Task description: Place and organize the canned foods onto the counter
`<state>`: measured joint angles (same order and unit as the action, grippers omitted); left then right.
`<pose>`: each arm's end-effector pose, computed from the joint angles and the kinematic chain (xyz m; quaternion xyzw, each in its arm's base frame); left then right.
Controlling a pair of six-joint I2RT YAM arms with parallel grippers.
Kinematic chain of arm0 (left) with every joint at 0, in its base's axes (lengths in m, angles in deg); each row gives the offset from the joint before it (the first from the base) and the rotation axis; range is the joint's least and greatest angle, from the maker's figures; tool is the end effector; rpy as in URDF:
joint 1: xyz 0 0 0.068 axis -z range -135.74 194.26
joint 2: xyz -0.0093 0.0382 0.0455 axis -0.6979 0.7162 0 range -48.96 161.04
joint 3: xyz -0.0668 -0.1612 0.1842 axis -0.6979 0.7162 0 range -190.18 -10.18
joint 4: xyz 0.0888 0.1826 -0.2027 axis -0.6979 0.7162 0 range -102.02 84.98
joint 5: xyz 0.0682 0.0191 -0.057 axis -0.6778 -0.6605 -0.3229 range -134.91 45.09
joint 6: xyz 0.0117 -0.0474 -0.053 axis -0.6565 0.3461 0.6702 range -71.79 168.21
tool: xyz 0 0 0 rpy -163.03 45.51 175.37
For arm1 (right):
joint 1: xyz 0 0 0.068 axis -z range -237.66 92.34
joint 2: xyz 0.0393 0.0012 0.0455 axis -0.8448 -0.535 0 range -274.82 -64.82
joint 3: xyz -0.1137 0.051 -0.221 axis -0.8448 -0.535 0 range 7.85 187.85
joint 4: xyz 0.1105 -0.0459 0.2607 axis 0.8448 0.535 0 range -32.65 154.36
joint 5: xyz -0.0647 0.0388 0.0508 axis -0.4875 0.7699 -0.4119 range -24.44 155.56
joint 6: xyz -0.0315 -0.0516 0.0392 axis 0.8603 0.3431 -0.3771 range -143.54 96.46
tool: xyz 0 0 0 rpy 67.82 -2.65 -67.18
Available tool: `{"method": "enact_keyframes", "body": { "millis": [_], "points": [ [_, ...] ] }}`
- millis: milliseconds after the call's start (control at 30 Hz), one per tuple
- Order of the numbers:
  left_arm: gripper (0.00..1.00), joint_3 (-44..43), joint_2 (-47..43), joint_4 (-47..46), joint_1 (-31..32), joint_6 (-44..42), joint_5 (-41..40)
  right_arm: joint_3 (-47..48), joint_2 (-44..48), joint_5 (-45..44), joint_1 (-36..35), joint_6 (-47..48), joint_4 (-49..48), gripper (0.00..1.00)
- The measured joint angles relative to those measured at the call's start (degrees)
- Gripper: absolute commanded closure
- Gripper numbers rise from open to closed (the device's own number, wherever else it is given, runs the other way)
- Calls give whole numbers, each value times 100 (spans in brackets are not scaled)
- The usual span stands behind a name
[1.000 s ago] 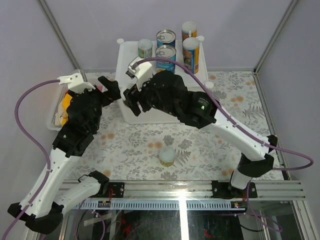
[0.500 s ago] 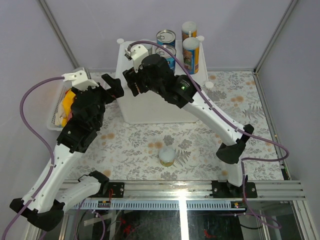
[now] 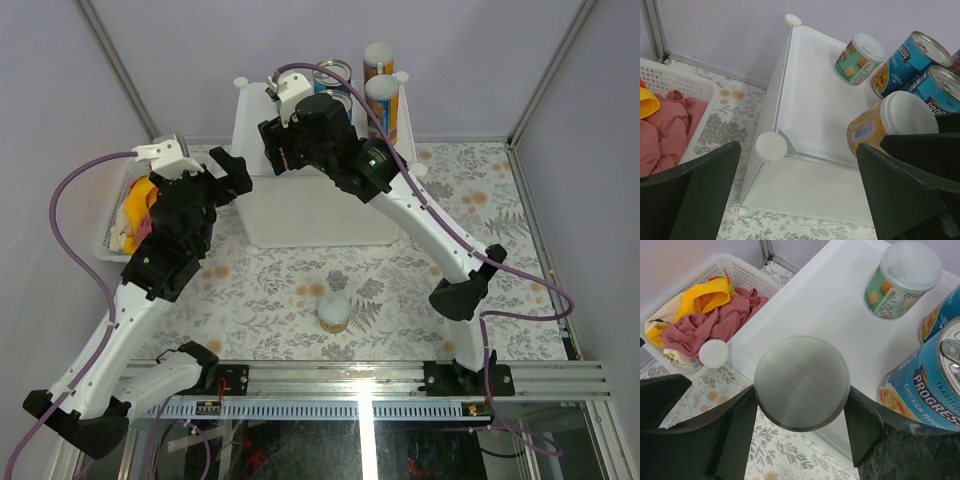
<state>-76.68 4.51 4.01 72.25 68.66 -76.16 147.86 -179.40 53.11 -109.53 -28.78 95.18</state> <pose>0.2360 -0.0906 0.4229 -0.1391 0.7093 -0.0938 0.6847 0.3006 0.3623 0.4781 -0.2443 0.7383 0.2236 0.5875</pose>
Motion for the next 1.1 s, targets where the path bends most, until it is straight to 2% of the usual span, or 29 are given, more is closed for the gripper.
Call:
{"method": "enact_keyframes", "body": {
  "millis": [333, 500, 567, 767, 1100],
  "points": [
    [0, 15, 13, -103, 0, 0, 35, 90, -337, 4, 127, -138, -131, 89],
    [0, 28, 37, -136, 0, -17, 42, 162, -387, -7, 195, -208, -105, 84],
    [0, 59, 46, -157, 0, -31, 52, 177, -409, -11, 212, -236, -96, 79],
    [0, 127, 90, -227, 0, -72, 136, 195, -452, -22, 251, -326, -122, 56],
    [0, 164, 90, -240, 0, -79, 195, 195, -459, -39, 304, -404, -111, 38]
  ]
}}
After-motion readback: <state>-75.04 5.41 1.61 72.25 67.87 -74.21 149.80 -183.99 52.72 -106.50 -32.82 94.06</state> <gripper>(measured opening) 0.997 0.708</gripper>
